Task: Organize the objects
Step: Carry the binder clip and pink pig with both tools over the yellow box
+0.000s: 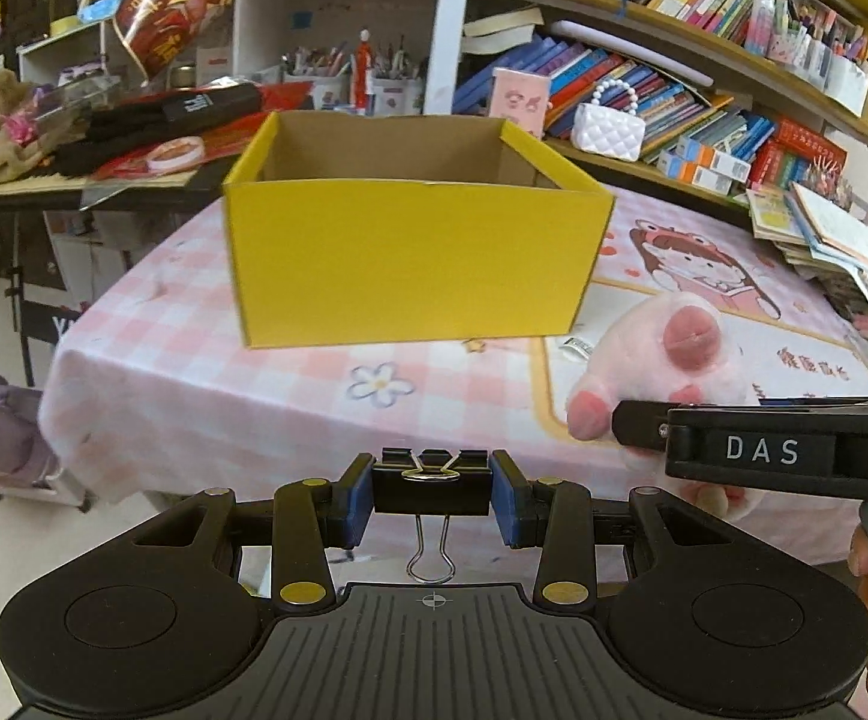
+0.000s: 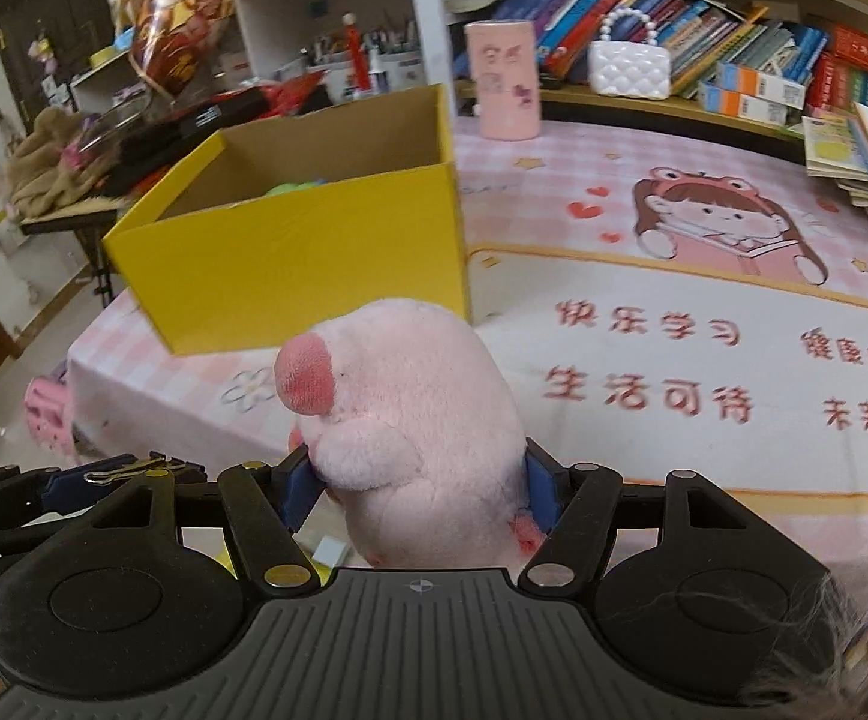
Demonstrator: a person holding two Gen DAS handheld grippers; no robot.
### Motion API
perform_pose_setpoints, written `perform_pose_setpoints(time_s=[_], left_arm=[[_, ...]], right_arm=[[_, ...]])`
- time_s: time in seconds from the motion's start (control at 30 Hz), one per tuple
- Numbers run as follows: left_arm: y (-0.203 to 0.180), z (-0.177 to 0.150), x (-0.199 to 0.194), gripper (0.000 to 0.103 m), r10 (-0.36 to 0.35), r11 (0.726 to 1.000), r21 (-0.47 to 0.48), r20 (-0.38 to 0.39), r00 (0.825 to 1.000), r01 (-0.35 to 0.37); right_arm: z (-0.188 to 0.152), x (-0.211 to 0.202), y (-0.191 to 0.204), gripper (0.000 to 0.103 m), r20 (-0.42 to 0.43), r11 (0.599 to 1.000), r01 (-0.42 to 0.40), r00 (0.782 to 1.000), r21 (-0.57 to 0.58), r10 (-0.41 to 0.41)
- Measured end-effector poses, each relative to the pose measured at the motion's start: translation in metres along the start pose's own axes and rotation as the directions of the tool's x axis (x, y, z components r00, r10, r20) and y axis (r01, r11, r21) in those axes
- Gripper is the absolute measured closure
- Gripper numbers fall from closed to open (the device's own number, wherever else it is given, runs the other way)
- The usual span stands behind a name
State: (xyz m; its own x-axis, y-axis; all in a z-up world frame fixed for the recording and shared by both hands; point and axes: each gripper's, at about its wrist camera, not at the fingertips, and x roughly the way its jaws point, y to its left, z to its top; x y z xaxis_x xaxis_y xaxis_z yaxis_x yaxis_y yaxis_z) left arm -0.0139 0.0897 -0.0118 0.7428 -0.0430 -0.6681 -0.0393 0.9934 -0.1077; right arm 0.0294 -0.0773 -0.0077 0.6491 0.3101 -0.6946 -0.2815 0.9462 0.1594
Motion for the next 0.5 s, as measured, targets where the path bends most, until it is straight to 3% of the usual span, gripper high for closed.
perform_pose_setpoints(time_s=[0.5], left_arm=[[0.031,-0.009,-0.027,0.065,0.000,1.000,0.022,0.045,0.999,-0.001]], right_arm=[[-0.014,-0.010,0.041,0.039,0.007,1.000,-0.001,1.000,-0.012,0.001]])
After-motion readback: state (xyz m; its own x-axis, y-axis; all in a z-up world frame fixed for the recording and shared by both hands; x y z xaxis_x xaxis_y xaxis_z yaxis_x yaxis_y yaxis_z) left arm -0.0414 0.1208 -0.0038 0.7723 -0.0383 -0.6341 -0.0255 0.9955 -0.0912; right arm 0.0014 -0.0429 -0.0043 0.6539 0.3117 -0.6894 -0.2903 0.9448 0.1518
